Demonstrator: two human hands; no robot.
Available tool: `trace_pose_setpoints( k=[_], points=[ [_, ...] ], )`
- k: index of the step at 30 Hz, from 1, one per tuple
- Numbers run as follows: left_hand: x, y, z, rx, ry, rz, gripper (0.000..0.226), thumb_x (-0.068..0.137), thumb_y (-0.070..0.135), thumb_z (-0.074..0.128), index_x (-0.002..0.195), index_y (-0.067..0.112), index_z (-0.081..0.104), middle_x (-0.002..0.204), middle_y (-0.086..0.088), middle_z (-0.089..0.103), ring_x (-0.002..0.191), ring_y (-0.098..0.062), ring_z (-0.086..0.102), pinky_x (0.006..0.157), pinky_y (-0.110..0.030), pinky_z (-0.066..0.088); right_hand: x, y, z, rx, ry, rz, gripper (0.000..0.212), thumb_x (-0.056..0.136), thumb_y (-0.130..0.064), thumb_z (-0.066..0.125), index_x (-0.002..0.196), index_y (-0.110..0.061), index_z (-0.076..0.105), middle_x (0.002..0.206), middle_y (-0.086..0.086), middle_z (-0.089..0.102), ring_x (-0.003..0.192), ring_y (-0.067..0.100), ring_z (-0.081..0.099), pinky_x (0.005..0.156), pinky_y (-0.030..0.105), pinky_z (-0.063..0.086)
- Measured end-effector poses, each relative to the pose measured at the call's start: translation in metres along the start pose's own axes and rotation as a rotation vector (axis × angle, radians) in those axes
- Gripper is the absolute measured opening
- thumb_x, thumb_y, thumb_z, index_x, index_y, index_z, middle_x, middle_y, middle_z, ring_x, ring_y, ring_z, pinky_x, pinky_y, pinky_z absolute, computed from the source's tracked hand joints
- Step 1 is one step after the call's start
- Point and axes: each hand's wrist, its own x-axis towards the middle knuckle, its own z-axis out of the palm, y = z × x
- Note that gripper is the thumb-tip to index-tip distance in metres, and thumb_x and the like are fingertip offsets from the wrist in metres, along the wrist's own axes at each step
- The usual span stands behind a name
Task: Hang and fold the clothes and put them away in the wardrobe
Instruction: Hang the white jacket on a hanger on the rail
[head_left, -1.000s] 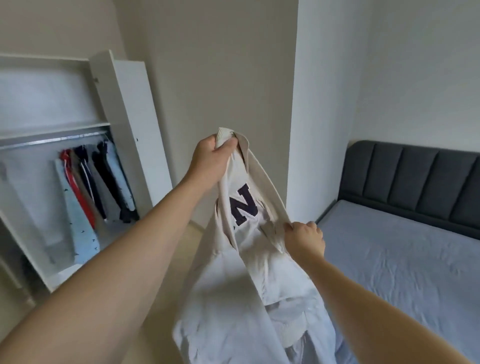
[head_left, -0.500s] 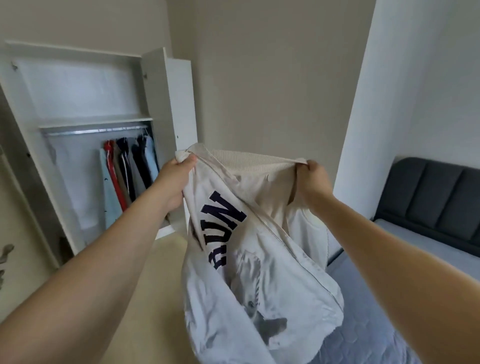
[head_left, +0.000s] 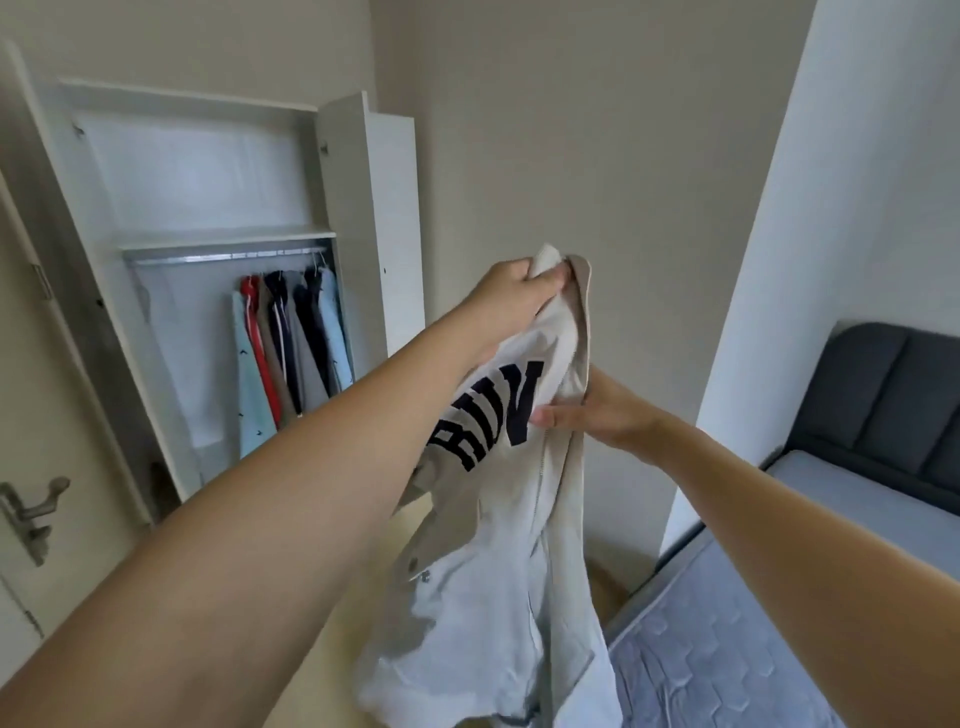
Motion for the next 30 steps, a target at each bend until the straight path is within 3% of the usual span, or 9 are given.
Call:
trace_pose_setpoints(
  k=[3,6,9,13,16,18,23,27,30],
  points=[
    [0.002,-0.004,0.000,-0.047,0.012,-0.033,0.020,0.096,0.033,0.057,0.092,0.015,0.064,0.086,-0.006,0.068,0.075,-0.019,0.064,0.072,-0.029,0.054,0.005,0.000,0.016,-0.043,0.014,0.124,0.035,0.083,-0.018,0.072,0.116,-0.013,0.064,0.108,-0.001,0.069,0.090,0.009,0.067,0.084,0.022,0.053],
    [0.009,0.000,-0.017,-0.255,0.111,-0.017,0.028,0.094,0.034,0.059,0.106,0.009,0.066,0.102,-0.011,0.072,0.091,-0.024,0.069,0.092,-0.039,0.054,0.007,0.037,0.036,-0.417,0.113,0.357,0.031,0.088,-0.028,0.064,0.115,-0.012,0.063,0.105,0.003,0.064,0.092,0.020,0.061,0.078,0.026,0.044],
    [0.008,0.008,-0.040,-0.311,0.158,0.036,0.029,0.095,0.036,0.057,0.107,0.011,0.067,0.099,-0.005,0.074,0.092,-0.018,0.071,0.089,-0.034,0.055,0.006,0.065,0.047,-0.433,0.158,0.495,0.039,0.099,-0.032,0.043,0.115,0.000,0.060,0.103,0.012,0.062,0.090,0.027,0.059,0.073,0.032,0.044],
    [-0.012,0.000,-0.082,0.111,0.101,-0.014,0.029,0.091,0.049,0.056,0.087,0.022,0.067,0.085,0.002,0.072,0.083,-0.015,0.068,0.075,-0.024,0.052,0.021,0.057,0.038,-0.250,0.471,0.494,0.028,0.097,-0.017,0.042,0.107,-0.002,0.063,0.089,0.013,0.056,0.067,0.021,0.051,0.055,0.026,0.037],
    [-0.031,-0.018,-0.113,0.629,-0.101,-0.168,0.046,0.081,0.065,0.057,0.095,0.022,0.066,0.092,0.004,0.069,0.084,-0.012,0.064,0.073,-0.021,0.048,0.033,0.043,0.021,-0.409,0.621,0.431,0.021,0.092,-0.011,0.040,0.093,-0.009,0.060,0.090,0.013,0.058,0.079,0.028,0.055,0.066,0.028,0.038],
    [-0.037,-0.035,-0.130,0.719,-0.235,-0.274,0.064,0.064,0.075,0.061,0.101,0.023,0.066,0.095,0.007,0.070,0.087,-0.009,0.065,0.074,-0.022,0.049,0.048,0.024,0.018,-0.484,0.636,0.351,0.019,0.092,-0.011,0.037,0.093,-0.012,0.056,0.092,0.012,0.060,0.084,0.029,0.054,0.069,0.028,0.037],
    [-0.040,-0.071,-0.139,0.814,-0.431,-0.331,0.112,0.044,0.089,0.064,0.140,0.034,0.043,0.132,0.018,0.051,0.120,-0.009,0.052,0.108,-0.030,0.038,0.096,-0.046,0.032,-0.182,0.505,0.117,0.025,0.090,-0.005,0.035,0.073,-0.014,0.051,0.068,0.002,0.050,0.063,0.020,0.048,0.055,0.027,0.037],
    [-0.040,-0.093,-0.134,0.629,-0.409,-0.281,0.054,0.071,0.059,0.073,0.118,0.037,0.058,0.103,0.024,0.065,0.097,0.000,0.062,0.081,-0.014,0.046,0.126,-0.094,0.050,-0.395,0.368,0.014,0.020,0.089,-0.005,0.034,0.072,-0.008,0.044,0.067,0.005,0.043,0.059,0.017,0.038,0.053,0.028,0.031],
    [-0.029,-0.116,-0.146,0.424,-0.216,-0.243,0.019,0.081,0.039,0.073,0.094,0.026,0.071,0.086,0.016,0.071,0.083,-0.002,0.066,0.068,-0.009,0.048,0.149,-0.103,0.052,-0.561,0.310,0.008,0.016,0.091,-0.012,0.040,0.077,-0.009,0.047,0.070,0.002,0.046,0.065,0.019,0.042,0.054,0.028,0.032]
  ],
)
